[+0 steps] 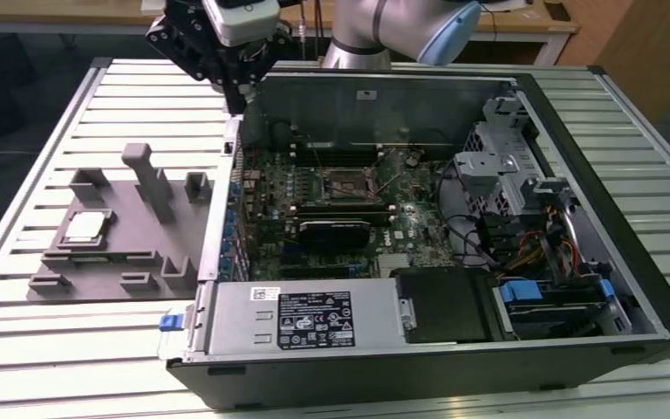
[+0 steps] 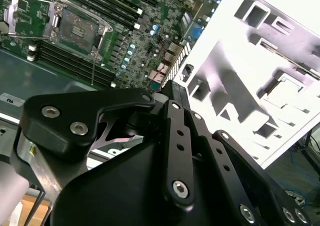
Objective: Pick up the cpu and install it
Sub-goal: 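Reach for the cpu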
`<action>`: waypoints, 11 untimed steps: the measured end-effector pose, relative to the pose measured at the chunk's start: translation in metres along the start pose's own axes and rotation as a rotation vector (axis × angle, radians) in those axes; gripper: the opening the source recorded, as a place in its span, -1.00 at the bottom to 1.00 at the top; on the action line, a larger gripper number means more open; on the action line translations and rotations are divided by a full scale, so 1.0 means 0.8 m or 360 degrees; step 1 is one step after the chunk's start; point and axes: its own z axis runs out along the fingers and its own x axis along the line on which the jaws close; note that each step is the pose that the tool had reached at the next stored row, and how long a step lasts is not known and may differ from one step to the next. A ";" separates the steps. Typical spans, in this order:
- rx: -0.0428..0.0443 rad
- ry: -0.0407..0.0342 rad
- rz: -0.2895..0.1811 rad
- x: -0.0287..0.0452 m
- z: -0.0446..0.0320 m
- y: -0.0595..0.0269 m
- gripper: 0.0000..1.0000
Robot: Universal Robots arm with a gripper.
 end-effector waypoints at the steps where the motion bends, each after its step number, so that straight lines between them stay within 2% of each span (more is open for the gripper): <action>1: 0.0000 0.0000 0.0000 0.0018 -0.0001 0.000 -0.79; 11: 0.0000 0.0000 0.0002 0.0209 -0.0006 -0.002 -0.79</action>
